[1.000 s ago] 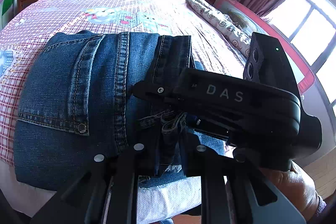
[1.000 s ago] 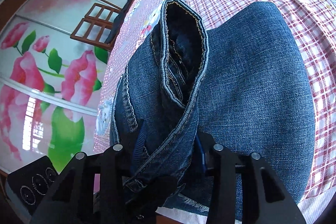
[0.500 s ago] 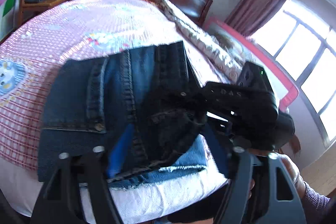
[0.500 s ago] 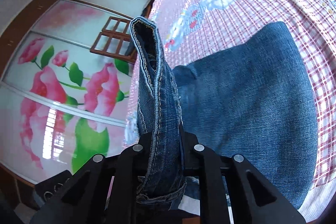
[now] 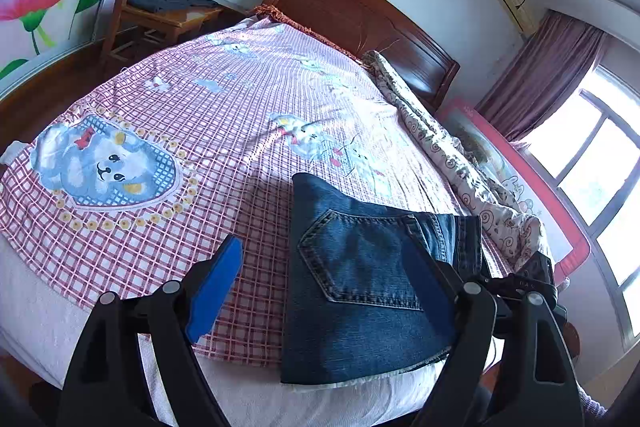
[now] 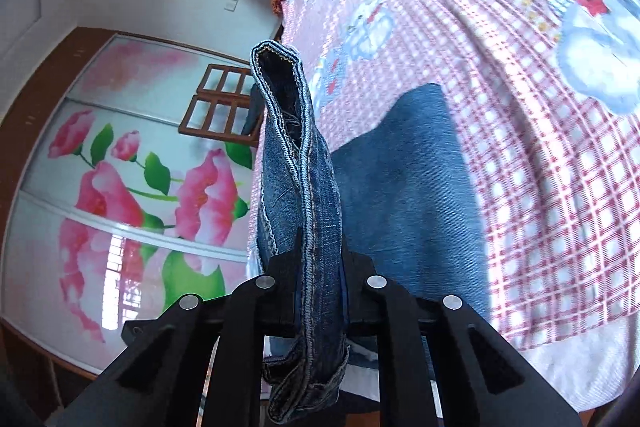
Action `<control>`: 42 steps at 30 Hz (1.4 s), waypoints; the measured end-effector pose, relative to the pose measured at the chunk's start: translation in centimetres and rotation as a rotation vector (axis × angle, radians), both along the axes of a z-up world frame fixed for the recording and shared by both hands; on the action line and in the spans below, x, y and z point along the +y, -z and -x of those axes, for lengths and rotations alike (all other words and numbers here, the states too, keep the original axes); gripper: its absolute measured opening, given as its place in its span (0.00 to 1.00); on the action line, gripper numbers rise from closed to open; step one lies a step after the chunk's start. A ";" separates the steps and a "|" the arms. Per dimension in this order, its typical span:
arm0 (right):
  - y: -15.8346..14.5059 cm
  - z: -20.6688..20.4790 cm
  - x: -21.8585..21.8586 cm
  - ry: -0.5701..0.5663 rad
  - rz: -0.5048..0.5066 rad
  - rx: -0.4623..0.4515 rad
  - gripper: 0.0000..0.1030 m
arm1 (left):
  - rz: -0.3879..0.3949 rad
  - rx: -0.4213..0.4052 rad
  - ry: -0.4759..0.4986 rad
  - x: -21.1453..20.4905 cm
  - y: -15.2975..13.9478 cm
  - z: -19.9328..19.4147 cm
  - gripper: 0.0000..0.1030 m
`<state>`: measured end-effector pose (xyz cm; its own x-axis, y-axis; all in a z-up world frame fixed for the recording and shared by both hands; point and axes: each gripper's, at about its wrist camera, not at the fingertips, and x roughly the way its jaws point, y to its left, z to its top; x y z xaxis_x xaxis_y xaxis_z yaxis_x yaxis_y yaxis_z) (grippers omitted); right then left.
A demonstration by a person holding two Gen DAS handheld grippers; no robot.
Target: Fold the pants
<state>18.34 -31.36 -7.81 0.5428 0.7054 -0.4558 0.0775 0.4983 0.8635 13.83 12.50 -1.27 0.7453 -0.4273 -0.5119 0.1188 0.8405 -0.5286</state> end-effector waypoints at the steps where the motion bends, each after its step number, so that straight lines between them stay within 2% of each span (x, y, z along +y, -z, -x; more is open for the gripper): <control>1: 0.9 0.2 -0.6 0.011 0.006 0.019 0.12 | -0.006 0.004 0.010 -0.4 0.2 -0.3 0.79; 5: 4.6 0.8 -1.8 0.048 0.008 0.096 0.12 | -0.045 0.018 0.069 -3.1 0.6 -1.3 0.81; 7: 5.5 0.7 -1.9 0.059 -0.042 0.101 0.12 | -0.083 0.022 0.104 -5.0 0.6 -2.2 0.82; 9: 5.5 0.7 -2.1 0.061 -0.047 0.118 0.15 | -0.126 0.018 0.152 -7.4 0.5 -3.3 0.82; 10: 5.0 0.9 -2.3 0.062 -0.026 0.124 0.17 | -0.154 0.014 0.176 -8.7 0.4 -3.6 0.82; 12: 3.0 1.6 -2.5 0.078 0.095 0.114 0.18 | -0.224 -0.007 0.229 -11.3 0.4 -4.2 0.82; 15: -0.4 3.5 -4.0 0.186 0.273 0.078 0.18 | -0.361 0.005 0.268 -14.5 1.3 -5.1 0.82; 17: -2.7 4.1 -4.3 0.213 0.273 -0.012 0.19 | -0.433 0.058 0.262 -15.7 2.8 -6.1 0.82; 19: -4.1 3.2 -3.1 0.140 0.196 -0.081 0.18 | -0.442 0.103 0.246 -15.7 4.1 -7.0 0.82; 21: -4.7 1.3 -0.9 0.074 0.165 -0.102 0.18 | -0.446 0.130 0.231 -15.5 4.8 -7.5 0.82; 25: -3.2 -2.9 3.3 -0.016 0.133 -0.101 0.18 | -0.475 0.142 0.234 -16.0 5.3 -7.7 0.84; 29: -1.0 -6.1 5.1 -0.016 0.206 -0.026 0.18 | -0.447 0.162 0.227 -15.6 5.6 -8.5 0.85; 30: -0.2 -6.7 5.0 -0.014 0.210 -0.002 0.15 | -0.441 0.164 0.226 -15.6 5.7 -8.6 0.85; 31: 0.6 -7.2 4.8 -0.015 0.221 0.022 0.00 | -0.437 0.167 0.224 -15.6 5.8 -8.7 0.86; 32: 1.2 -7.5 4.8 -0.008 0.255 0.040 0.00 | -0.433 0.167 0.222 -15.7 5.9 -8.8 0.87; 36: 2.4 -7.6 3.8 -0.010 0.203 0.069 0.00 | -0.446 0.162 0.224 -16.2 6.2 -8.8 0.89; 39: 1.5 -7.4 4.1 -0.027 0.246 0.069 0.00 | -0.440 0.163 0.227 -16.2 6.2 -8.9 0.91; 42: 0.1 -6.3 4.3 -0.016 0.239 0.072 0.01 | -0.442 0.161 0.227 -16.1 6.3 -8.8 0.91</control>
